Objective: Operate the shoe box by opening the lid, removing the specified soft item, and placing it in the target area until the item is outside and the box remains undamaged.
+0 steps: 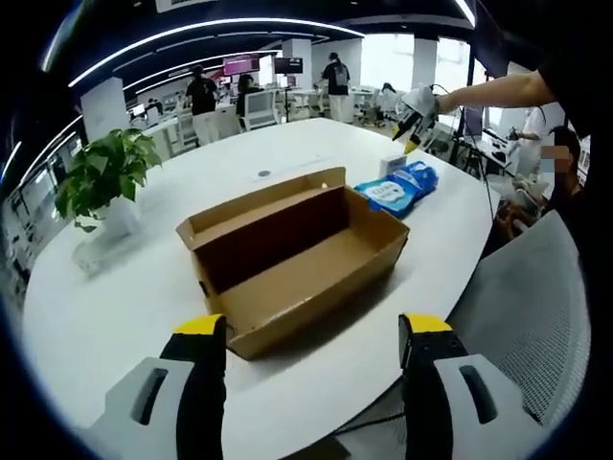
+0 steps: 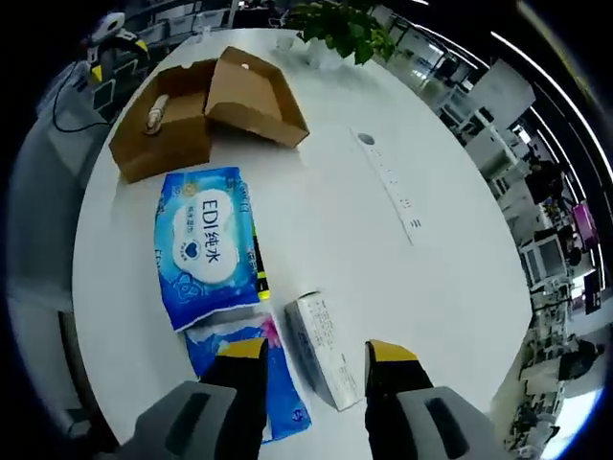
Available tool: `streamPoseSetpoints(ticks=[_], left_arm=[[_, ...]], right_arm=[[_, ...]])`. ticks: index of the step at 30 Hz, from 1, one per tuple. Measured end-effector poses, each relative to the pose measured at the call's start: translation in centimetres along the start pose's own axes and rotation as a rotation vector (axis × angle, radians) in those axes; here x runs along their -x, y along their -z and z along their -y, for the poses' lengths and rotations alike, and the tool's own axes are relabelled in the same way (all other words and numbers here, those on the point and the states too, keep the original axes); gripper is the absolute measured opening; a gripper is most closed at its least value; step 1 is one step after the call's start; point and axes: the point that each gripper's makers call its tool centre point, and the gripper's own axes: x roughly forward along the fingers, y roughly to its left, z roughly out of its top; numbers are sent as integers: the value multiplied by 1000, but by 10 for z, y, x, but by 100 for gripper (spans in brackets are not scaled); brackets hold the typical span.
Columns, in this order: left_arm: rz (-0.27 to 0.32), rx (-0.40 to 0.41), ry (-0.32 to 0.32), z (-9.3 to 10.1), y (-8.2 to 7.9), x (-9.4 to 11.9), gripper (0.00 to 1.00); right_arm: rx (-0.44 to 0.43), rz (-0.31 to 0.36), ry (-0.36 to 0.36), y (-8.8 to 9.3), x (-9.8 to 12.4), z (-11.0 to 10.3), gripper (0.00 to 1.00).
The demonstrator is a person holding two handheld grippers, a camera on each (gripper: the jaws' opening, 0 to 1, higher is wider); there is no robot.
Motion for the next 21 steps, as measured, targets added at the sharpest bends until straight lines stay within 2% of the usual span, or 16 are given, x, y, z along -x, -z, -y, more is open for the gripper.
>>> streamPoseSetpoints(ticks=[2,6,11,14,17,21], left_arm=[[3,-12,3,-2,-1,1,74],[-2,-39,11,-5,-2,2,74],[-10,-79,19,-13,-4,5,73],[-12,-102,16,-18,-6,6,72],[-12,-112,18,-24,-9,6,71],[-10,-106,24,-31,-13,6,61]], right_arm=[[-24,16,1,-2,5,-5,39],[-50,14,-14,-3,16,-20,48],[-95,68,-23,-15,33,-39,54],[-117,73,-23,-20,41,-51,57],[-134,98,-16,-26,50,-60,64],[-177,131,32,-39,65,-70,76]])
